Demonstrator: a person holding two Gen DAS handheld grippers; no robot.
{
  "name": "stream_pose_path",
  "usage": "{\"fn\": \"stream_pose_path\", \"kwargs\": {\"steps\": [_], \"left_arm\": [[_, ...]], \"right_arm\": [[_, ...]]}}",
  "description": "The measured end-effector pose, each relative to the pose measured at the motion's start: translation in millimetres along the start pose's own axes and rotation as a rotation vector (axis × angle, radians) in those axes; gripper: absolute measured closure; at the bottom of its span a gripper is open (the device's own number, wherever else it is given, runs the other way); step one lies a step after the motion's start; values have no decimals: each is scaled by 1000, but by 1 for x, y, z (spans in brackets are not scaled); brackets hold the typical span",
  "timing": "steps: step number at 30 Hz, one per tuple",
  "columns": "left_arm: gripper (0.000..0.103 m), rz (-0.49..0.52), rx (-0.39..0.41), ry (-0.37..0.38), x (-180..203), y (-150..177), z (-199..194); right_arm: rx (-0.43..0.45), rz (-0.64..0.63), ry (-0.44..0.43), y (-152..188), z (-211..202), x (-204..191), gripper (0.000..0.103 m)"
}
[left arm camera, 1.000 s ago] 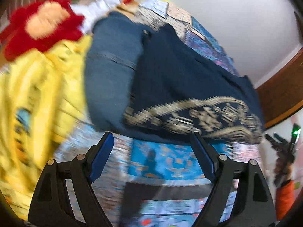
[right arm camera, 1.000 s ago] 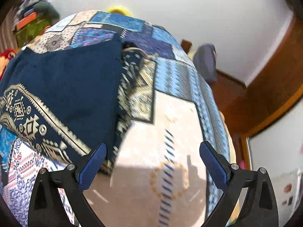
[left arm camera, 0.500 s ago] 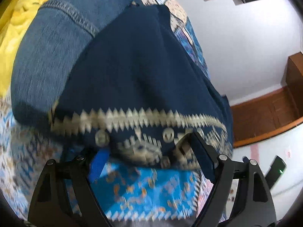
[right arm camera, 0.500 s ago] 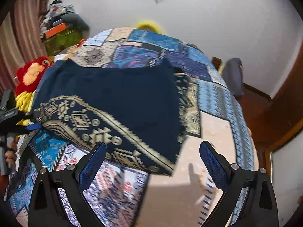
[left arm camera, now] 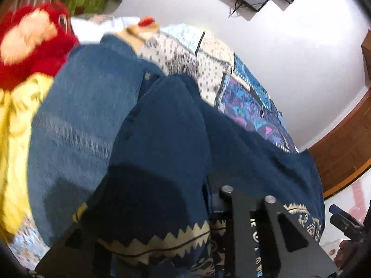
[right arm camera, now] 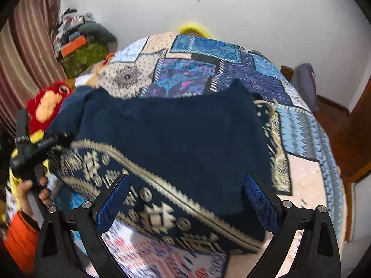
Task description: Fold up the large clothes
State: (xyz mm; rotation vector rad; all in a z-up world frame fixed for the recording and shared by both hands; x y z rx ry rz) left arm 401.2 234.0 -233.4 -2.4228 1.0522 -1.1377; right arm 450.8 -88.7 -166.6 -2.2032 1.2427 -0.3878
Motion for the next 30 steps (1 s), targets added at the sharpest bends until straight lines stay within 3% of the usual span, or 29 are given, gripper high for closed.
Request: {"fn": "stream_pose_path", "kwargs": {"steps": [6, 10, 15, 19, 23, 25, 30], "left_arm": [[83, -12, 127, 74, 1, -28, -58], [83, 1, 216, 54, 4, -41, -89], [83, 73, 175, -41, 12, -49, -90], [83, 142, 136, -66, 34, -40, -79], [84, 247, 156, -69, 74, -34, -80], [84, 307, 166, -42, 101, -30, -82], [84, 529, 163, 19, 182, 7, -74]], "right_arm": [[14, 31, -71, -28, 17, -31, 5], [-4, -16, -87, -33, 34, -65, 5], [-99, -78, -127, -22, 70, -106, 5], [-140, -148, -70, -10, 88, -123, 4], [-178, -179, -142, -12, 76, -113, 5], [-149, -143, -165, -8, 53, -95, 5], [-61, -50, -110, 10, -9, -31, 5]]}}
Point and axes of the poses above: each gripper's, at about its wrist camera, not at the fingertips, and z roughly the way its jaws point, x to its right, y to its underside, the point moved 1 cm from there along z, roughly the way its jaws point, and after that the axes turned 7 degrees about -z, right-handed, at the moved point
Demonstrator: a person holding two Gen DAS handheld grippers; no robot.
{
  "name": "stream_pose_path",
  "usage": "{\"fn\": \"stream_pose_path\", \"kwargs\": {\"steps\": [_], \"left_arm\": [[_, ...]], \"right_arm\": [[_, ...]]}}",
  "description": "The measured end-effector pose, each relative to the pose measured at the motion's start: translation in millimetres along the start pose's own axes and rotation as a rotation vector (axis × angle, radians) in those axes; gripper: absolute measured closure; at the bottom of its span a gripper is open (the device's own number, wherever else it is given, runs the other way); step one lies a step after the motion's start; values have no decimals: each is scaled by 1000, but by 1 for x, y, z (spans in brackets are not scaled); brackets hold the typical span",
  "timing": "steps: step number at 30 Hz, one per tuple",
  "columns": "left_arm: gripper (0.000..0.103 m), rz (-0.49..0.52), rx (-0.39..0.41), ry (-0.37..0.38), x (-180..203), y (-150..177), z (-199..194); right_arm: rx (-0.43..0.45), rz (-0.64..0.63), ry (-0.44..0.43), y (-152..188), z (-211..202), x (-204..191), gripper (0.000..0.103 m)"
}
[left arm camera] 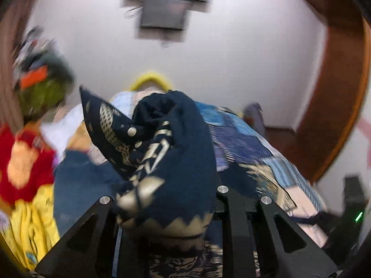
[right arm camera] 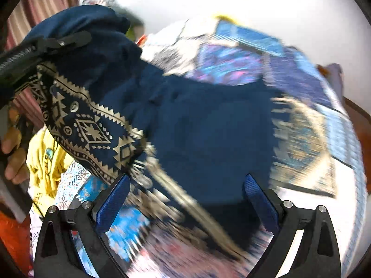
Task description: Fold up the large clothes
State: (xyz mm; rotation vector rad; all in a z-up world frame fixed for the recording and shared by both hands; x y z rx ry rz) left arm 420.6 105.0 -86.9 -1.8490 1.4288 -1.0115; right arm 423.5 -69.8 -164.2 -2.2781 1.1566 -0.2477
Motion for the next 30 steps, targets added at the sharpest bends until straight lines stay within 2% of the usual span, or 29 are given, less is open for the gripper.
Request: {"fn": "stream_pose_path", "kwargs": {"steps": [2, 4, 8, 10, 11, 12, 13, 14, 15, 16, 17, 18, 20, 25, 28, 30], "left_arm": [[84, 127, -27, 24, 42, 12, 10], [84, 203, -70, 63, 71, 28, 20], [84, 350, -233, 156, 120, 79, 43], [84, 380, -311, 154, 129, 99, 56], [84, 394, -349, 125, 131, 111, 63], [82, 405, -356, 111, 133, 116, 64], [81, 419, -353, 97, 135, 119, 63], [76, 439, -344, 86, 136, 120, 57], [62, 446, -348, 98, 140, 121, 53], [56, 446, -361, 127, 142, 122, 47], [45, 436, -377, 173, 142, 121, 38], [41, 432, -387, 200, 143, 120, 33], [39, 423, -396, 243, 141, 119, 18], [36, 383, -320, 218, 111, 106, -23], [27, 354, -252, 153, 82, 87, -40], [16, 332, -220, 116, 62, 73, -43]], "right_arm": [[23, 58, 52, 15, -26, 29, 5], [39, 107, 115, 32, -49, 57, 5], [30, 189, 187, 63, -79, 105, 5], [22, 224, 202, 75, -87, 117, 5], [17, 241, 203, 81, -89, 123, 5], [14, 260, 200, 87, -92, 128, 5], [14, 277, 195, 93, -96, 131, 5], [17, 284, 193, 97, -99, 132, 5], [21, 287, 193, 100, -102, 131, 5], [30, 285, 194, 103, -107, 131, 5], [34, 282, 196, 104, -109, 129, 5], [42, 274, 198, 104, -112, 127, 5], [59, 262, 197, 103, -118, 122, 5], [108, 225, 159, 87, -125, 106, 5], [141, 180, 113, 69, -122, 88, 5], [157, 144, 81, 53, -115, 72, 5]]}}
Point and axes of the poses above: each gripper's, at about its wrist camera, not at the fingertips, and z roughly the way its jaws point, x to its right, y to its underside, the point moved 1 cm from there along z, roughly the way its jaws point, and after that the axes turned 7 degrees about -z, right-handed, at the moved point
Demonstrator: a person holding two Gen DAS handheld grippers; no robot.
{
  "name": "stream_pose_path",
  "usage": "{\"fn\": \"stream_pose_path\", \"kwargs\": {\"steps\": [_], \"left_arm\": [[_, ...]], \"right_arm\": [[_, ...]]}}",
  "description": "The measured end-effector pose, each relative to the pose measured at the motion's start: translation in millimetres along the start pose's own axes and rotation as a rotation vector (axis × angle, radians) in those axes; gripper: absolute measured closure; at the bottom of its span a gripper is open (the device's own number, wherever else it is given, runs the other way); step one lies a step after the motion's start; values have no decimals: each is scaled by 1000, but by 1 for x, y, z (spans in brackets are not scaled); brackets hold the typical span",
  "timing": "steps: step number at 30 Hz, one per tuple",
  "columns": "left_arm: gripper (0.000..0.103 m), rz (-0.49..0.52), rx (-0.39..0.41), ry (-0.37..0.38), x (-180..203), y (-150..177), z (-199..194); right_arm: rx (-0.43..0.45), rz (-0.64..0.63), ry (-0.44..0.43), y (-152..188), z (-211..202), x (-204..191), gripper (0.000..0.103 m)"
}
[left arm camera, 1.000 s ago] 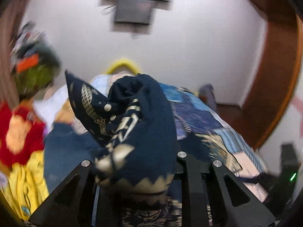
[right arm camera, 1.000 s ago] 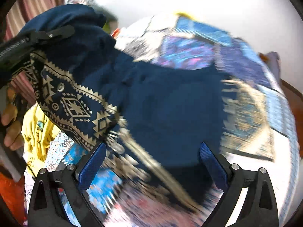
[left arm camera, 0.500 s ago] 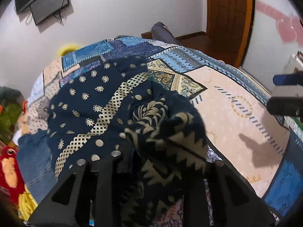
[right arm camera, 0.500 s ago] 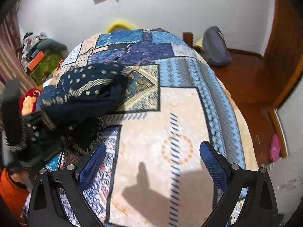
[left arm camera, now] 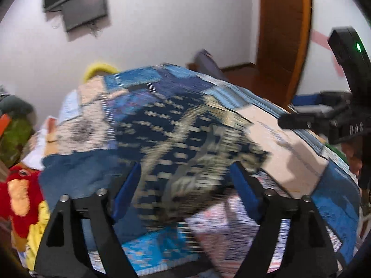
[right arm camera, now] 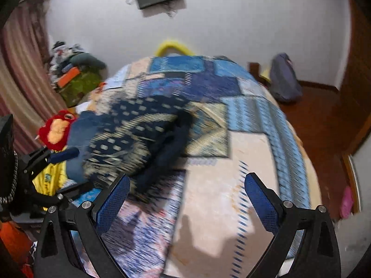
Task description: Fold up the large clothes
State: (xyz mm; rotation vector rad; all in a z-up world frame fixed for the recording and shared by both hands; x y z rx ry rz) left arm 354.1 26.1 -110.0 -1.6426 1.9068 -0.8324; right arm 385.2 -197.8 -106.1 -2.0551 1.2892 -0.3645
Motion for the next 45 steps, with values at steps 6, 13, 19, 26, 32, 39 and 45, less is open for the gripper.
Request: {"fn": "stream_pose_path", "kwargs": {"steps": [6, 13, 19, 26, 32, 39, 45], "left_arm": [[14, -142, -19, -89, -69, -8, 28], [13, -190, -128, -67, -89, 21, 81], [13, -122, -128, -135, -84, 64, 77], [13, -138, -167, -186, -109, 84, 59], [13, -144, -115, -205, -120, 64, 36], [13, -233, -66, -76, -127, 14, 46], [13, -395, -169, 156, -135, -4, 102]], "right_arm": [[-37, -18, -118, -23, 50, -42, 5], [-210, 47, -179, -5, 128, -41, 5], [-268, 2, -121, 31, 138, -12, 5], [-248, -71, -12, 42, 99, 8, 5], [-164, -77, 8, 22, 65, 12, 4], [-106, 8, -108, -19, 76, -2, 4], [-178, 65, -188, -33, 130, -8, 4]]}}
Point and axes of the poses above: each gripper's, at about its wrist camera, not at the fingertips, and z roughly the way its jaws point, x to its right, y to its underside, the point moved 1 cm from there along z, roughly the way its jaws point, and after that the axes turned 7 degrees about -z, right-handed, at the moved point
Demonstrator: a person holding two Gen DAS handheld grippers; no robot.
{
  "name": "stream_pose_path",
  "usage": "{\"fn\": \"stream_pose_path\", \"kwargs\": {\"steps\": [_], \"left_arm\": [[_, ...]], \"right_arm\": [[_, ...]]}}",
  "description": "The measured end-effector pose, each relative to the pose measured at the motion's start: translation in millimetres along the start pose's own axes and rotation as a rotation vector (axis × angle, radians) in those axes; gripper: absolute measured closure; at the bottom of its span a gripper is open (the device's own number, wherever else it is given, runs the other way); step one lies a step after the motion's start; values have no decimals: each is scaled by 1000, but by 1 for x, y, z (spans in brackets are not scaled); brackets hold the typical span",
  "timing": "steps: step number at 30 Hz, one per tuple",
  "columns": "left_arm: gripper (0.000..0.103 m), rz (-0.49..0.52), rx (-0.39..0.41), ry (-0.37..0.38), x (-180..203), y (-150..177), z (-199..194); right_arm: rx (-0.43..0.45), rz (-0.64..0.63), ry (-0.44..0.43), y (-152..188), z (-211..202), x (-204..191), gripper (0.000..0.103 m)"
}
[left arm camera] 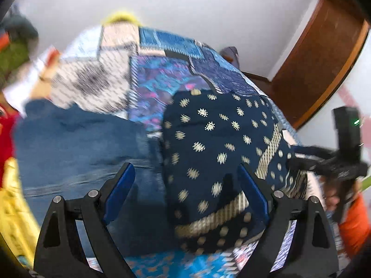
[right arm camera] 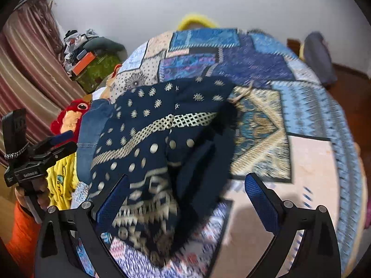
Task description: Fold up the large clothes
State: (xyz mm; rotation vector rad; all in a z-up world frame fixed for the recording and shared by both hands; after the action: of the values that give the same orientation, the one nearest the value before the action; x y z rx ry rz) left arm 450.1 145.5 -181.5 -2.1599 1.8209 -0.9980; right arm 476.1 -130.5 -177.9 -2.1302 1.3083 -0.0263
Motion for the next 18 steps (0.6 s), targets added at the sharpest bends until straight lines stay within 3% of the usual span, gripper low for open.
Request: {"fn": "stream_pose_path", "kwargs": {"steps": [3, 6, 13, 16, 18], "left_arm": [[13, -67, -90, 82, -7, -6, 31], [11, -150, -154, 209, -15, -10, 55], [6, -185, -158, 249, -15, -21, 87], [7, -197, -163, 245, -18, -23, 96], [20, -199, -154, 242, -18, -23, 96]], "right_arm": [[-54, 58, -58, -8, 31, 14, 4], [-93, 117, -152, -14, 54, 26, 4], [-84, 123, -263, -37, 81, 27, 5], [-84, 133, -277, -41, 90, 22, 20], [-76, 135, -279, -41, 89, 22, 37]]}}
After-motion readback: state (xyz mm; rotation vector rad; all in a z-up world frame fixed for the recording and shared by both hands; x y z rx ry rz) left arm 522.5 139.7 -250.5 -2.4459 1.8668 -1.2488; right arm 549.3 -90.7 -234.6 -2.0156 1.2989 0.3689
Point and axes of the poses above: each gripper's, at about its wrist camera, not at the fingertips, and z roughly the way its jaws point, x to its right, y to its underside, the point moved 1 cm from there along z, roughly the way its jaws point, and after that the axes turned 7 degrees about -z, right-handed, at the moved point
